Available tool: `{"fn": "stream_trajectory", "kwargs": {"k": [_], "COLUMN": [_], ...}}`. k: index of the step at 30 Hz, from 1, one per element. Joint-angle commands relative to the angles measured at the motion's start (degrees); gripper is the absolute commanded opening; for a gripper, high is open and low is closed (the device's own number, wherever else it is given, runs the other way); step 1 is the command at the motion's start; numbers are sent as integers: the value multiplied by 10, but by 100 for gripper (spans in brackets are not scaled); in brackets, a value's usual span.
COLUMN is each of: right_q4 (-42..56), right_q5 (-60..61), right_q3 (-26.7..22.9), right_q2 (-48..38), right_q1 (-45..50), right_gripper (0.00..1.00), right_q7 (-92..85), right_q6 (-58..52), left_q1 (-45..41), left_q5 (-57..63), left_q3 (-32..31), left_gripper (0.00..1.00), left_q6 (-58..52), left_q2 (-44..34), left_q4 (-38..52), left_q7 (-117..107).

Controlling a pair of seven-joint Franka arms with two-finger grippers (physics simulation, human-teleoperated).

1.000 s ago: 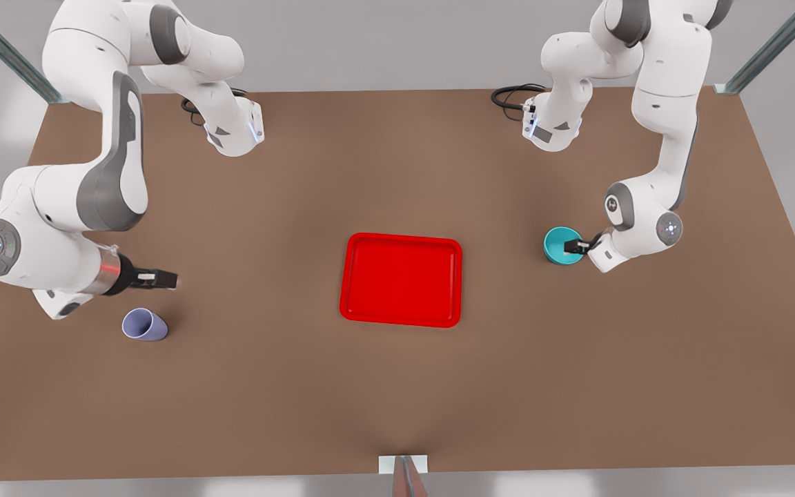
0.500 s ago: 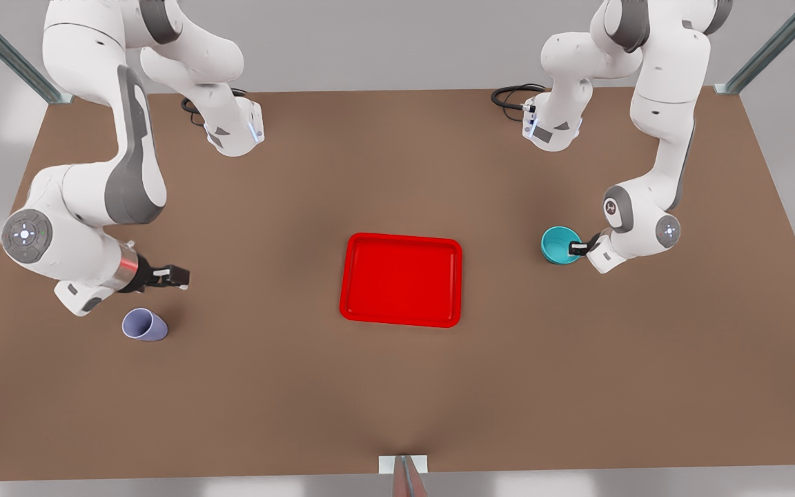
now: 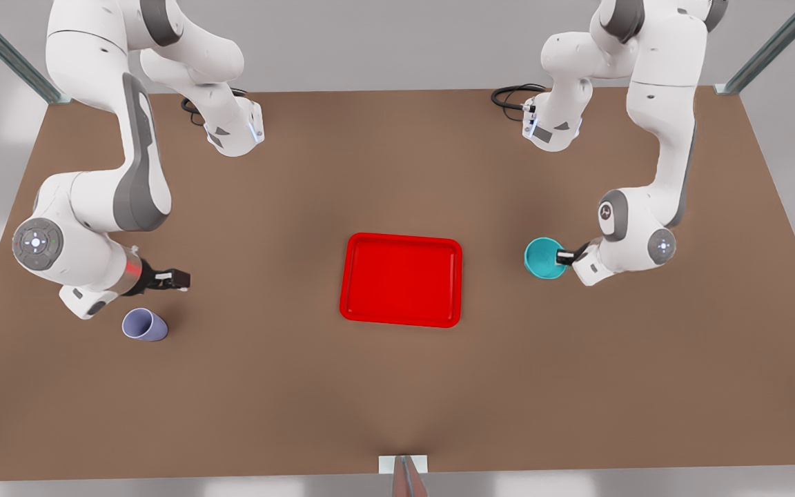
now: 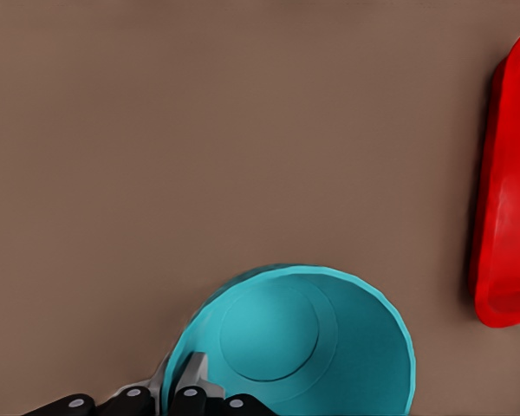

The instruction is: Place the bowl on the tray with the left arm and the cup on the tray with the right arm

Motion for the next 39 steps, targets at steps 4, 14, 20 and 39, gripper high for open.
{"fn": "stream_trajectory", "kwargs": {"k": [4,14,20,39], "right_q4": [-2,-62,-124,-124], "right_q5": [-16,-49,-48,44], "right_q3": [-1,-33,-59,-70], "right_q2": [4,17,43,158], "right_q1": [1,0,-5,-51], "right_gripper": [100,100,100,100], "right_q7": [-2,-3,-25,-117], "right_q6": [8,137,231,300], "left_q1": [-53,-189,-200,-44], "left_q5": [-31,-83,-73,207], "left_q3": [-65,-64,-62,23], "left_gripper": [21,21,36,100], "left_q6": [-4,88,92,-379], "left_q2": [47,184,214,-37], "left_q4": [83,213,213,439], "left_q7": [-157,-313,-301,-132]}}
